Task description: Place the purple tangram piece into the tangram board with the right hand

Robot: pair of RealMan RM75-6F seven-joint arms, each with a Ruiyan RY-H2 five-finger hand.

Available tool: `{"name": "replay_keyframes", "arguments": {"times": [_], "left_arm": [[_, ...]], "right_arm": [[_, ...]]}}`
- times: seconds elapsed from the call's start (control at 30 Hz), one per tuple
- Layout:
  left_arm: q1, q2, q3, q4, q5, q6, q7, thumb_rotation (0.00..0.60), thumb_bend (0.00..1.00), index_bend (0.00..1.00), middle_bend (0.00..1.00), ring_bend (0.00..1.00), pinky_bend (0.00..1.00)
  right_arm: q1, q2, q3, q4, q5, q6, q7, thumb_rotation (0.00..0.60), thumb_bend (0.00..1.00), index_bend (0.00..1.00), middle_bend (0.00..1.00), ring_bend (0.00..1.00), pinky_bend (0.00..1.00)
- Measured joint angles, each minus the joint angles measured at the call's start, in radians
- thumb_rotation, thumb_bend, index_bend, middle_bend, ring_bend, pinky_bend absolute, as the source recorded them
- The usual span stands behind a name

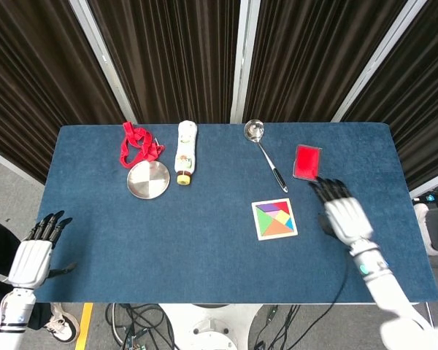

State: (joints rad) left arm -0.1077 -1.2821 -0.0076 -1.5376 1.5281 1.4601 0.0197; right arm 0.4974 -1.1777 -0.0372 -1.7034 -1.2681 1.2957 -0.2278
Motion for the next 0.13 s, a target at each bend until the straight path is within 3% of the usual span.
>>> {"name": "replay_keyframes", "arguments": {"times": [0.13], "left_arm": [[0.003,0.004,-0.002,-0.008,-0.002,0.007,0.018,0.6,0.03,0.14,0.05,0.0,0.14]], "right_arm": [[-0.177,-0.015,-0.058,0.039,-0.101,0.202,0.021,0.6,0.29,0.0,0.0,0.0,0.0]]}}
